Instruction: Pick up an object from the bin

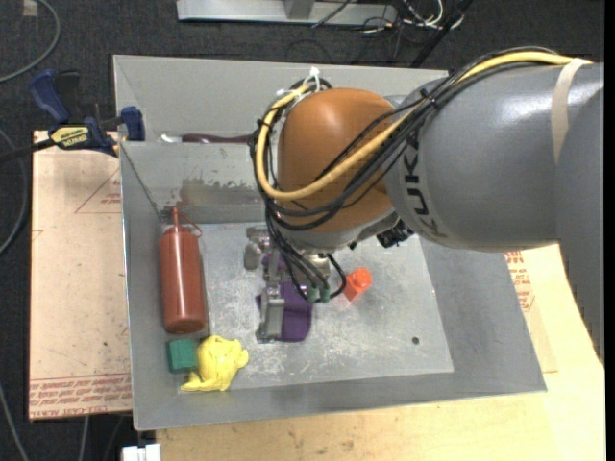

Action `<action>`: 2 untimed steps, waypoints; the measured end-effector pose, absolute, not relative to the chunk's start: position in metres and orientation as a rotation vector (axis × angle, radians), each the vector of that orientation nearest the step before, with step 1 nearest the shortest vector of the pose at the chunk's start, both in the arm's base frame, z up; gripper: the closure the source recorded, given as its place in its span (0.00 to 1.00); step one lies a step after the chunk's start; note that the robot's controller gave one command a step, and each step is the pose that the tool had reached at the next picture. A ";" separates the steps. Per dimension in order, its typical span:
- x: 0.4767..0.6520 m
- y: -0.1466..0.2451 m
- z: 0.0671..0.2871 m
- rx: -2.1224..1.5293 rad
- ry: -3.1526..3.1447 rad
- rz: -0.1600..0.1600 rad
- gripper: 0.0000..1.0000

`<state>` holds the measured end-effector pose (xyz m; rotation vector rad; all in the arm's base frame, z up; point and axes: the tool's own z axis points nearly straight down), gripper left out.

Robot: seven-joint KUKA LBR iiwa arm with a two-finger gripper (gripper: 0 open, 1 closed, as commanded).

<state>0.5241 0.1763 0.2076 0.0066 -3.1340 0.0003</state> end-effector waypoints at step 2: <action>0.521 0.134 0.172 0.090 -3.142 -0.006 0.00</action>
Offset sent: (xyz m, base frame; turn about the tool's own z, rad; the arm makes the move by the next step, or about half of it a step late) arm -0.0090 -0.0822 -0.0712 -0.0865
